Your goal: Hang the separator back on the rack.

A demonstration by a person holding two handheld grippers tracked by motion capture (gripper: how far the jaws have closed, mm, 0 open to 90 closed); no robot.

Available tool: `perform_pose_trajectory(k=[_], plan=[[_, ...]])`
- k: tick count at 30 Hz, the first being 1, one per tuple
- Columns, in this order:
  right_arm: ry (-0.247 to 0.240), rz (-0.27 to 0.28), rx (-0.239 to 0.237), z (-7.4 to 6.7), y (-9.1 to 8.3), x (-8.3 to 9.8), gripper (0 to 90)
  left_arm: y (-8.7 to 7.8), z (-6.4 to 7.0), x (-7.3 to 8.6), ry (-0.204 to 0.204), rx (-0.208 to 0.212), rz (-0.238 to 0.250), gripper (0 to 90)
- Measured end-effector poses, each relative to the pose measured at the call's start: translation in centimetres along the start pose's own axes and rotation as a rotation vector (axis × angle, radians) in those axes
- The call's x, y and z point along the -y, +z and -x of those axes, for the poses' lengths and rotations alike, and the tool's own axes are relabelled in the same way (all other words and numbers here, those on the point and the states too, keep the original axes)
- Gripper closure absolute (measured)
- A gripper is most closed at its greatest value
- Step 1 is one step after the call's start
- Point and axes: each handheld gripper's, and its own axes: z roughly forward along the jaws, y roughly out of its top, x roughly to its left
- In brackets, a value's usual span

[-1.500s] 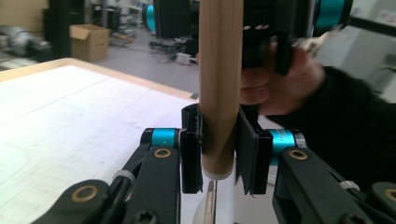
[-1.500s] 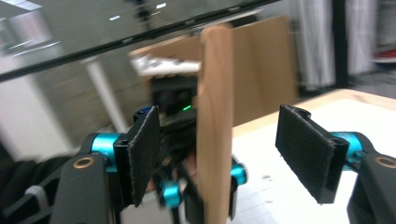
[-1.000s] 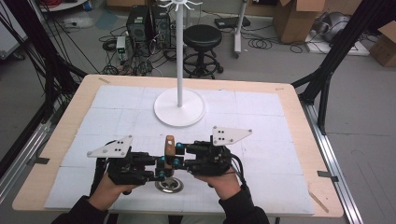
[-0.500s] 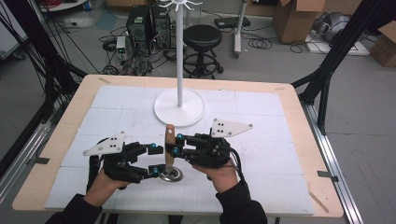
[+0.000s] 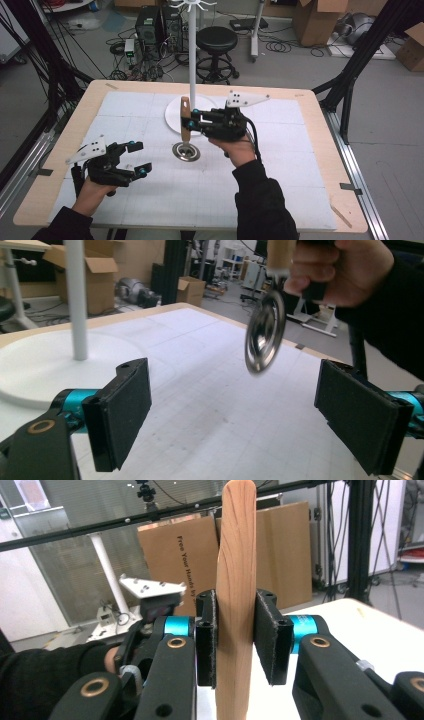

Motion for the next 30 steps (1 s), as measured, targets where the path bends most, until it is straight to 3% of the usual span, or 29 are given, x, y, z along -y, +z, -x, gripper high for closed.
perform_pose_trajectory(k=[7,11,21,30], plan=[[-0.032,-0.018,0.008,3.4,0.9,-4.0,72.3,-1.3,-1.6,0.9,-0.016,-0.064,0.007,16.7],[-0.051,-0.007,0.019,4.9,1.3,-6.3,72.2,-1.6,-1.9,0.9,-0.020,-0.083,0.018,16.8],[-0.087,-0.005,0.020,7.8,2.1,-11.0,72.2,-1.9,-2.1,1.1,-0.024,-0.099,0.020,16.8],[-0.090,0.028,0.039,10.3,2.6,-13.3,72.1,-1.9,-2.1,1.2,-0.044,-0.082,0.023,17.4]])
